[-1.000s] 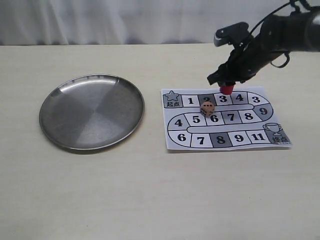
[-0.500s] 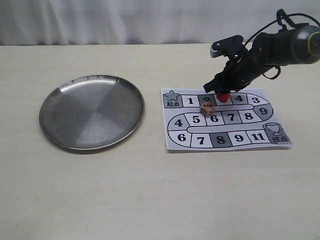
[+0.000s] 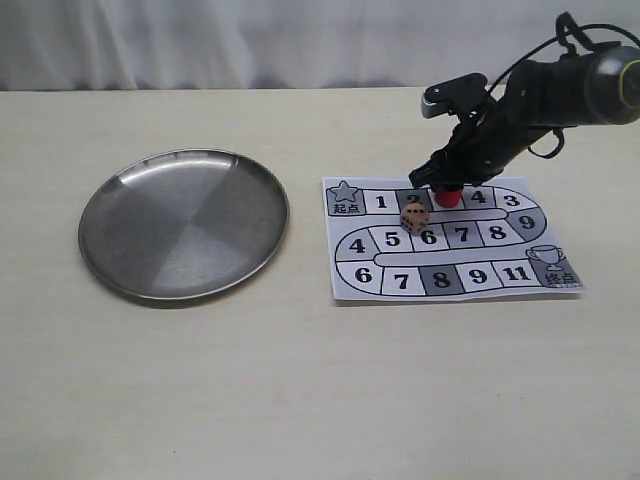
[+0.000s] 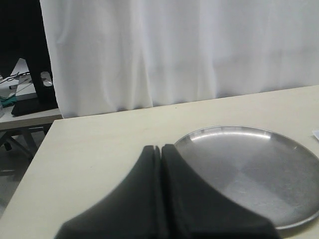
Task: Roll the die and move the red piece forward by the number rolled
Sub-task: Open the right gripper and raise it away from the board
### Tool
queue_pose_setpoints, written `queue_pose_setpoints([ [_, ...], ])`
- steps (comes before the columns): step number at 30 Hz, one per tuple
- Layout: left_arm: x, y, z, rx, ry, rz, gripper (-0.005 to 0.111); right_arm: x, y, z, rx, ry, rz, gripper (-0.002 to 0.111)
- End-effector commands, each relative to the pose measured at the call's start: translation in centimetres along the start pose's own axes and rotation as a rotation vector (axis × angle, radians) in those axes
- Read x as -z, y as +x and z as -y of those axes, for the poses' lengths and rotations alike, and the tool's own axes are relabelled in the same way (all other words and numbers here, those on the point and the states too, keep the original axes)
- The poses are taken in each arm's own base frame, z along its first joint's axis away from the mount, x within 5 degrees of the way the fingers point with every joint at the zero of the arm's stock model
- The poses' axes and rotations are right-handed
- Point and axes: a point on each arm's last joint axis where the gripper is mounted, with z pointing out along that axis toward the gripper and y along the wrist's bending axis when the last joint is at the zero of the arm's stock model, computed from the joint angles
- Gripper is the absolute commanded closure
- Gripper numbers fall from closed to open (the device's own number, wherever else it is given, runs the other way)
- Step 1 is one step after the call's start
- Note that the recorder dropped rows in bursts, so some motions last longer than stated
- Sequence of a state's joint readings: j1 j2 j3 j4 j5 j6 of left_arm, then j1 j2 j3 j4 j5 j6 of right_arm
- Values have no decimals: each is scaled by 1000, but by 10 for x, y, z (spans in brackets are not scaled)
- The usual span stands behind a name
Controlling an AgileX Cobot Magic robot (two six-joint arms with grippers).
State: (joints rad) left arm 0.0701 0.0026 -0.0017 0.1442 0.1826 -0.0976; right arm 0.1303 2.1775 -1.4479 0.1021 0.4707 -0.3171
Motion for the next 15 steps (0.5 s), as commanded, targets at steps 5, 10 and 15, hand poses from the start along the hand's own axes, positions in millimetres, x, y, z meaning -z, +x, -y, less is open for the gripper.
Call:
queue_pose_setpoints([
  [5,0,0,0,0,-4,10,107,-2,10,0,7,-12,-61,30],
  [10,0,0,0,0,-4,10,107,89,-35,9,4,46,176,28],
  [15,0,0,0,0,-4,10,107,192,-52,12,-30,74,313,39],
])
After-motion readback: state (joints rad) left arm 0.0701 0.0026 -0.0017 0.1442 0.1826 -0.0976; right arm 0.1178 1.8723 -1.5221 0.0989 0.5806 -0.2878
